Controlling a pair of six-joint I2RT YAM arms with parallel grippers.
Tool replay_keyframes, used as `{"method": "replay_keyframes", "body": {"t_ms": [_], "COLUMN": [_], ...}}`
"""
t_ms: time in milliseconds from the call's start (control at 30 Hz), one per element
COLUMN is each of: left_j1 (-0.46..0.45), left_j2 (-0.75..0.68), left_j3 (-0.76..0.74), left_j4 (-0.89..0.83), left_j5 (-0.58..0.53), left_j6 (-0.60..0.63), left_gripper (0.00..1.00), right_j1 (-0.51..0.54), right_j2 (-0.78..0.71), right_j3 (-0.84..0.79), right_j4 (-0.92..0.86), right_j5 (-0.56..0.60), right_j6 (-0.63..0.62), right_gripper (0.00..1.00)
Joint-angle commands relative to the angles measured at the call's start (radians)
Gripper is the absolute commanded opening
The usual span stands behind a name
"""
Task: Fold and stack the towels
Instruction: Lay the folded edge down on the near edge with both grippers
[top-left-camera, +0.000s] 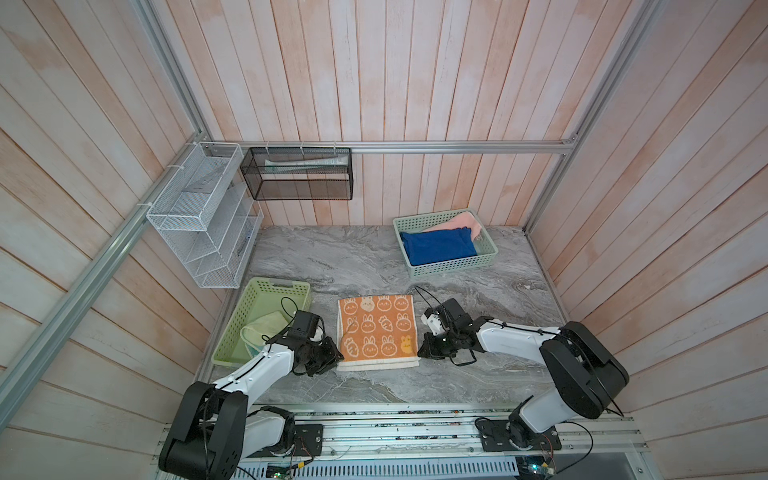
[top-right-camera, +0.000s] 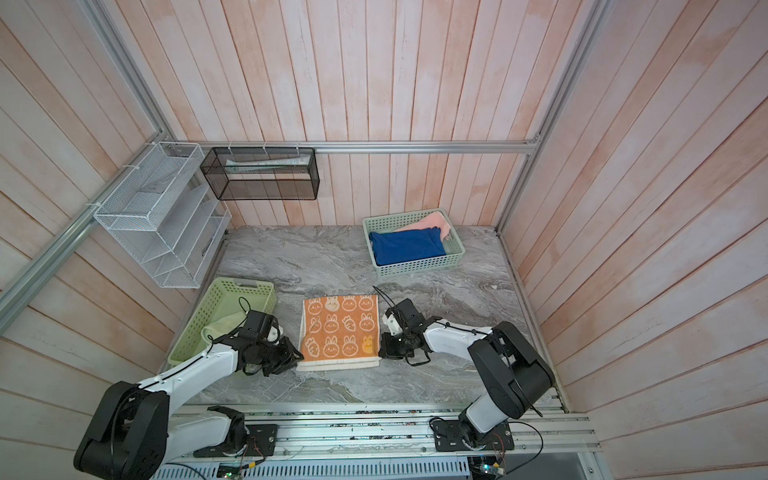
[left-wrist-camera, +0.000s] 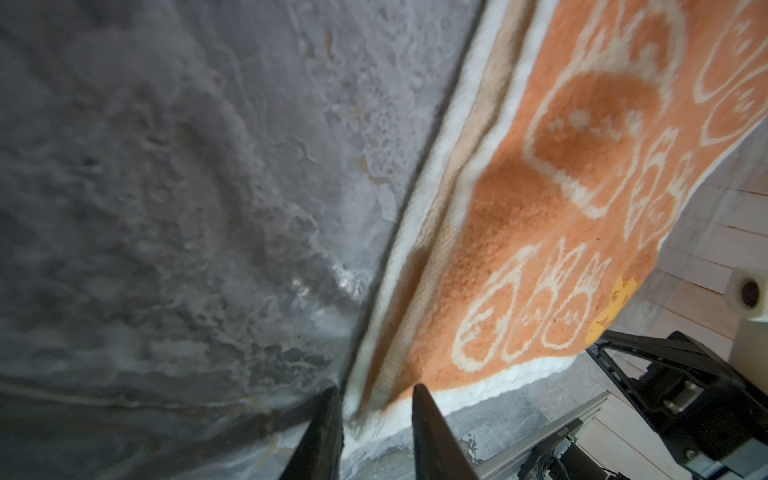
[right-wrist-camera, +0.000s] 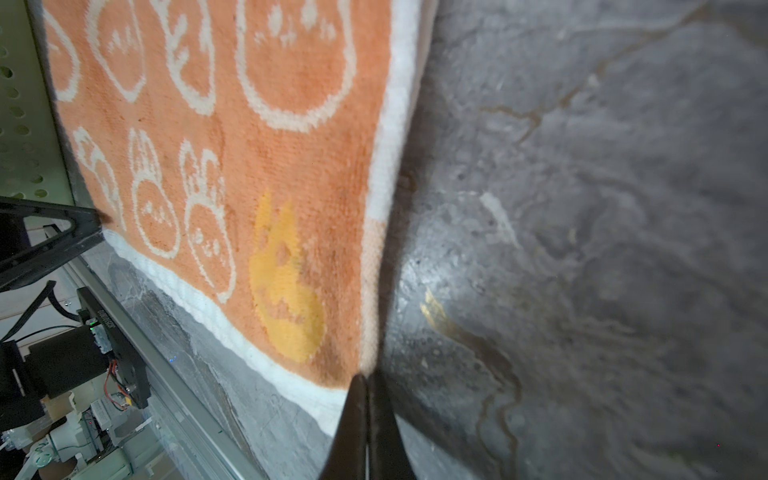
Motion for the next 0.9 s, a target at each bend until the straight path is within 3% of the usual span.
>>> {"method": "replay_keyframes", "body": {"t_ms": [0, 100, 367, 733, 867], "left_j1": [-0.007, -0.007, -0.005, -0.026, -0.029], "left_j2": [0.006, -0.003, -0.028, 0.003, 0.015], "left_j3": [-0.015, -0.002, 0.044, -0.006, -0.005], "left_j4": [0.049, 0.027, -0.060, 0.046, 0.038], "left_j5": [0.029, 0.018, -0.027, 0.039, 0.026], "left_j6": [-0.017, -0.012, 0.016, -0.022, -0.021], "left_gripper": [0.29, 0.25, 0.30, 0.22, 0.31], "right_j1": [0.005, 0.001, -0.001, -0.001, -0.002], "right_j2": [-0.002, -0.012, -0.020, -0.015, -0.013], "right_j3": [0.029, 0.041, 0.048, 0.054, 0.060], "right_j4": [-0.040, -0.059, -0.074, -0.074, -0.078], "right_j5": [0.032, 0.042, 0.051, 0.048, 0.047], "right_j6": [-0.024, -0.030, -0.038, -0.042, -0.044], "right_gripper": [0.00, 0.00, 0.00, 0.00, 0.00]}}
